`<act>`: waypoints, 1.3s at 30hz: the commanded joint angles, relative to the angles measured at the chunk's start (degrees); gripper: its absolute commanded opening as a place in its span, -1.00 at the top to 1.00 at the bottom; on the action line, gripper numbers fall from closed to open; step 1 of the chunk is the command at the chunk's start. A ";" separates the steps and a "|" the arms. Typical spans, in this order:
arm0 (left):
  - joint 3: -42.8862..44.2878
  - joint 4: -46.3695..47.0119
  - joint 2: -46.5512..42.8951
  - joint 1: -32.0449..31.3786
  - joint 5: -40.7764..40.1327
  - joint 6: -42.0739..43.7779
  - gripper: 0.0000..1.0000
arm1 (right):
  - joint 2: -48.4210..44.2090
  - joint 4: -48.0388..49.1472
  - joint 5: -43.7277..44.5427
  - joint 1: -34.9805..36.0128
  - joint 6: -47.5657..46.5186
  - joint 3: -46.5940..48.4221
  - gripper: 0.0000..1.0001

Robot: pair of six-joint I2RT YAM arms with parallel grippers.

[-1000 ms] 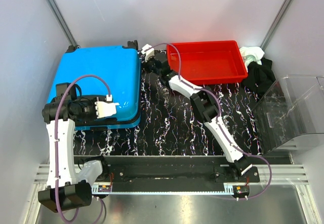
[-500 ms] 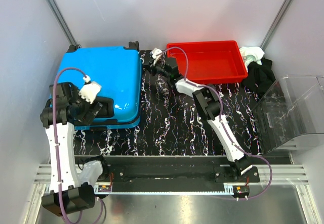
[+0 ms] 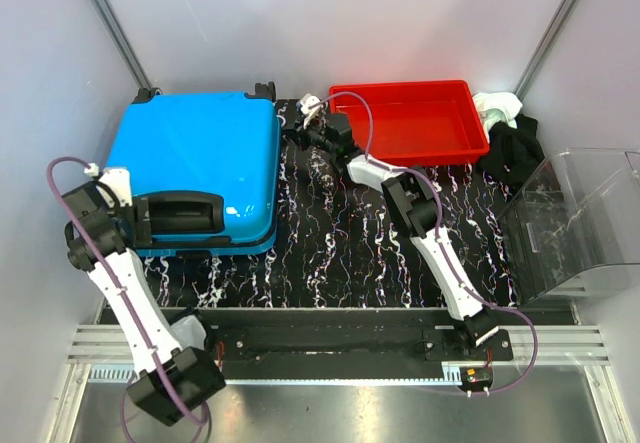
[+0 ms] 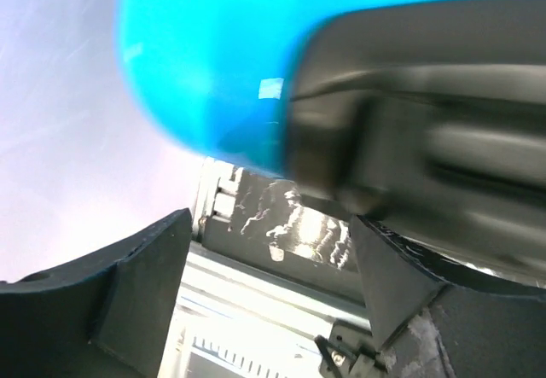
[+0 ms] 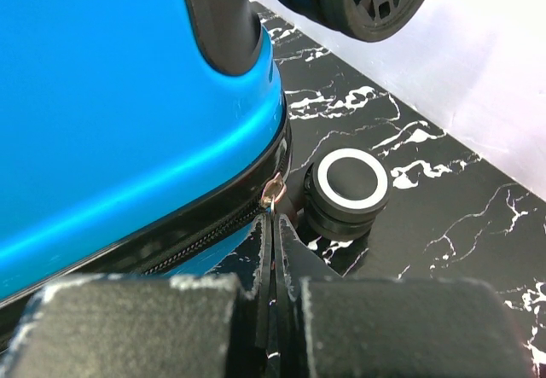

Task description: Open, take out, and arrange the luggage

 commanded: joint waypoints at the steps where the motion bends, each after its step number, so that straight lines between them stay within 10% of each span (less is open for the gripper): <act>1: -4.63 13.33 0.19 7.73 -2.04 -2.82 -0.51 | -7.33 -1.33 0.88 0.40 -0.84 0.68 1.00; 12: -10.53 28.28 10.72 13.29 -0.38 -0.70 -0.49 | -12.17 -1.68 0.62 1.98 -2.07 -4.42 1.00; 23: -5.45 39.18 22.94 1.60 0.07 1.32 -0.49 | -21.56 -1.16 2.38 3.83 -3.13 -18.56 1.00; 39: 8.37 31.02 21.47 -6.21 -3.45 -2.55 -0.57 | -32.82 3.94 4.22 10.06 -0.84 -36.15 1.00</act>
